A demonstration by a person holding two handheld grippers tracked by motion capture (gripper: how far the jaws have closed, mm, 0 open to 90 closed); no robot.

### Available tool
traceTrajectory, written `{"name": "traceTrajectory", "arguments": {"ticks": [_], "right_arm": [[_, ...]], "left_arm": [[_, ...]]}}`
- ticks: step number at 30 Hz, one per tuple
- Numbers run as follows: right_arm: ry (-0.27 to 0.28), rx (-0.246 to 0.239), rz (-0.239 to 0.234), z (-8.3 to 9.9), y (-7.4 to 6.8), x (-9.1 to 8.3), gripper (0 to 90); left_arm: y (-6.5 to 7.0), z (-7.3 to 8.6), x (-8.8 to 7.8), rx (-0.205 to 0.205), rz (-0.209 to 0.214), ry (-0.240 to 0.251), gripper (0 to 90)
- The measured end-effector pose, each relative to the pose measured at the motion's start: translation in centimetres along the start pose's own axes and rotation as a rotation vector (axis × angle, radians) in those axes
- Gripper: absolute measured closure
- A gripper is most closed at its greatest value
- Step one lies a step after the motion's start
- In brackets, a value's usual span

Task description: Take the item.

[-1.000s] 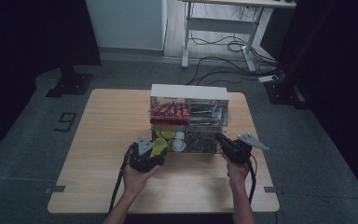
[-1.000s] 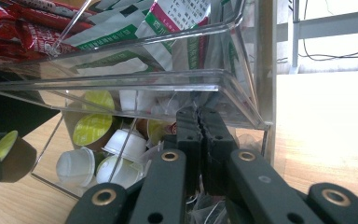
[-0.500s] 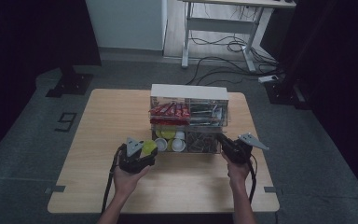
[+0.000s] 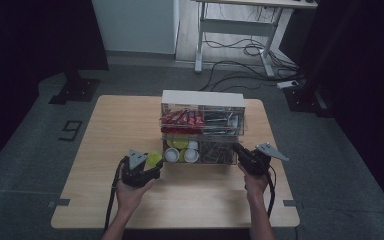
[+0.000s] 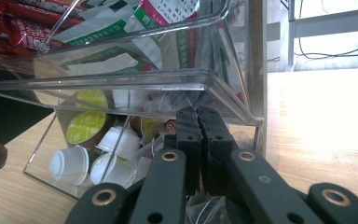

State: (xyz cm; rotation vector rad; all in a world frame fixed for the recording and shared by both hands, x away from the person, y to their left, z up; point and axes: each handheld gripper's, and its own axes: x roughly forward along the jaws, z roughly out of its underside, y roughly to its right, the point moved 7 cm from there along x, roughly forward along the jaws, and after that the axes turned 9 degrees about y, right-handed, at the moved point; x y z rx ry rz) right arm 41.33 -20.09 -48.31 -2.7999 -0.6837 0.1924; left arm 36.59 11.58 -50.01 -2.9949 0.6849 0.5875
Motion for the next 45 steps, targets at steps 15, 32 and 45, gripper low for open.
{"name": "traceTrajectory", "arguments": {"ticks": [15,32,45], "right_arm": [[-0.009,0.000,0.001,0.2,0.1,0.0,86.7],[-0.007,0.004,0.000,0.1,0.1,-0.1,86.7],[-0.012,0.000,0.001,0.2,0.1,0.0,86.7]], "left_arm": [[-2.3,1.4,-0.9,-0.019,-0.037,-0.015,38.4],[-4.1,3.5,-1.3,-0.037,-0.067,-0.061,38.4],[-5.3,7.0,-0.8,-0.062,-0.092,-0.142,38.3]]}}
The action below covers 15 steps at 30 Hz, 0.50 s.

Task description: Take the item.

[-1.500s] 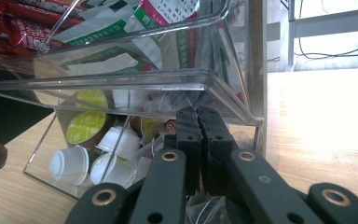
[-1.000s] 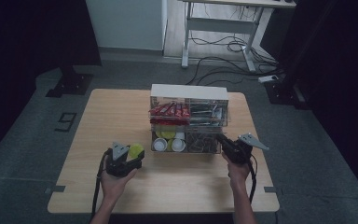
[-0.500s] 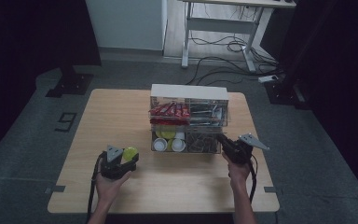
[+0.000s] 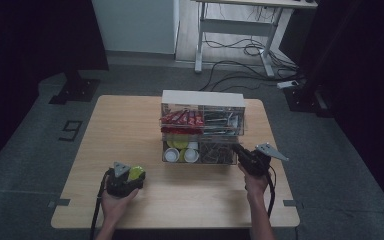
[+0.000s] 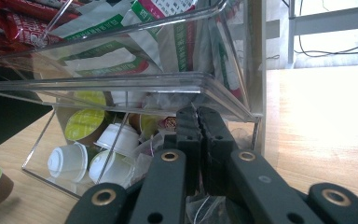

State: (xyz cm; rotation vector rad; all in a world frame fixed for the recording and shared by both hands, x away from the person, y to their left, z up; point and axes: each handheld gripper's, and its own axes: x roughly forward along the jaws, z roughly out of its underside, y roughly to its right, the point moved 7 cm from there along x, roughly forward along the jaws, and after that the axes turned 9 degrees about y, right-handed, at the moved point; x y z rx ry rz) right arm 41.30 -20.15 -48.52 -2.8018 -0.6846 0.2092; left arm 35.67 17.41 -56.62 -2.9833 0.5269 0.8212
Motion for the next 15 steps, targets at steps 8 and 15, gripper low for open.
{"name": "traceTrajectory", "arguments": {"ticks": [8,15], "right_arm": [[-0.003,-0.001,0.000,0.06,-0.01,0.03,86.7],[-0.005,-0.006,0.000,0.15,-0.05,0.09,86.7]], "left_arm": [[-0.57,0.97,0.46,0.004,-0.011,-0.033,38.2],[-0.70,1.03,0.40,0.005,-0.002,-0.040,36.3]]}}
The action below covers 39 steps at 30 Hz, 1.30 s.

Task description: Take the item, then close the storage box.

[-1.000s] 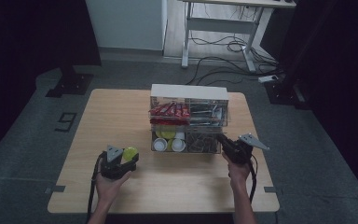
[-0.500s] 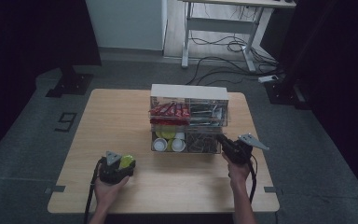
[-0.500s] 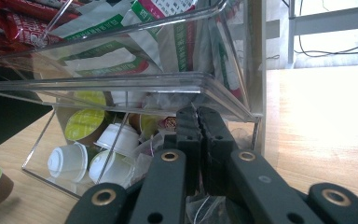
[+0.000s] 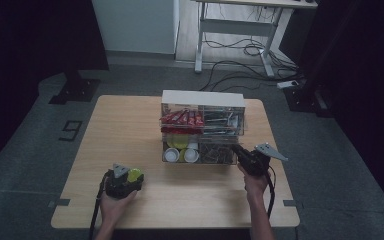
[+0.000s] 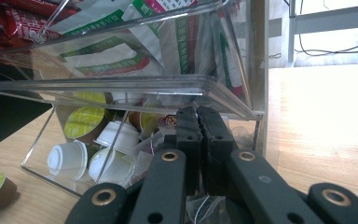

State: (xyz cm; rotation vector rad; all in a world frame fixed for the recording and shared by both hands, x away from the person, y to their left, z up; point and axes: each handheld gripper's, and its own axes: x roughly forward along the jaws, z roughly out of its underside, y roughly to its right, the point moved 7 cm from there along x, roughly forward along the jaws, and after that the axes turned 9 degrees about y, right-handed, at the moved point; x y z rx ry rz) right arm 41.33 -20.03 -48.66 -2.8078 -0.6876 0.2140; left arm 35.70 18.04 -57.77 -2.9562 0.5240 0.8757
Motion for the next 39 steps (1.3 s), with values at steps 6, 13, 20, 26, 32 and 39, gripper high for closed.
{"name": "traceTrajectory", "arguments": {"ticks": [6,13,20,26,32,39], "right_arm": [[-0.005,-0.004,0.000,0.1,0.0,0.0,86.6],[-0.008,-0.006,0.003,0.2,0.0,0.1,86.6],[-0.010,-0.006,0.001,0.2,-0.1,0.0,86.6],[-0.011,-0.008,-0.001,0.2,-0.1,0.0,86.6],[-0.016,-0.014,0.005,0.3,-0.1,-0.1,86.6],[-0.022,-0.014,0.004,0.4,-0.1,-0.1,86.7]], "left_arm": [[0.0,-0.8,-0.9,-0.009,0.021,0.036,27.3],[0.2,-1.4,-2.5,-0.038,0.028,0.091,26.1],[0.8,-1.0,-2.9,-0.037,0.052,0.077,26.1],[0.9,-1.2,-3.1,-0.041,0.070,0.079,26.2],[0.8,-1.1,-3.5,-0.048,0.080,0.079,26.4],[0.7,-1.1,-3.6,-0.056,0.087,0.076,26.6]]}}
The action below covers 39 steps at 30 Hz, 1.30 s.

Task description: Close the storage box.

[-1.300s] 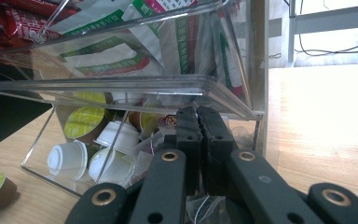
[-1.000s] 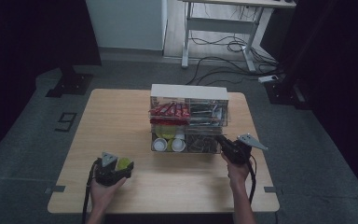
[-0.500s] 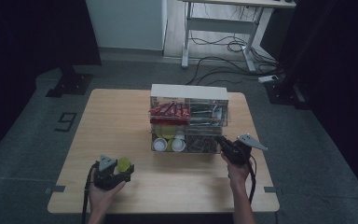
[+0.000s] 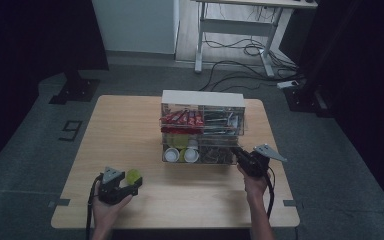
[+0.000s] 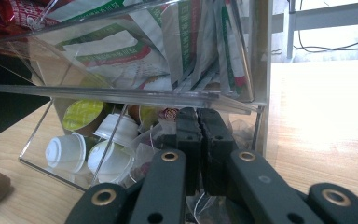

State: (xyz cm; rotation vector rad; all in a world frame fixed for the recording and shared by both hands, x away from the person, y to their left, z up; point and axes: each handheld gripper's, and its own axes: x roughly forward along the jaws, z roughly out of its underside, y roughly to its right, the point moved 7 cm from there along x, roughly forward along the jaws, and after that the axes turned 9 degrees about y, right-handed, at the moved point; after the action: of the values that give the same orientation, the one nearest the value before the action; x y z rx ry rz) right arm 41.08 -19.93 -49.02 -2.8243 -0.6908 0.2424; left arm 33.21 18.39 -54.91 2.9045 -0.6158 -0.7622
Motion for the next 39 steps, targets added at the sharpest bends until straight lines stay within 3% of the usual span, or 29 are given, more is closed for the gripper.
{"name": "traceTrajectory", "arguments": {"ticks": [39], "right_arm": [[-0.044,-0.018,0.010,1.6,-1.1,-1.8,89.1]], "left_arm": [[1.1,0.6,0.3,0.017,0.036,-0.027,26.8]]}}
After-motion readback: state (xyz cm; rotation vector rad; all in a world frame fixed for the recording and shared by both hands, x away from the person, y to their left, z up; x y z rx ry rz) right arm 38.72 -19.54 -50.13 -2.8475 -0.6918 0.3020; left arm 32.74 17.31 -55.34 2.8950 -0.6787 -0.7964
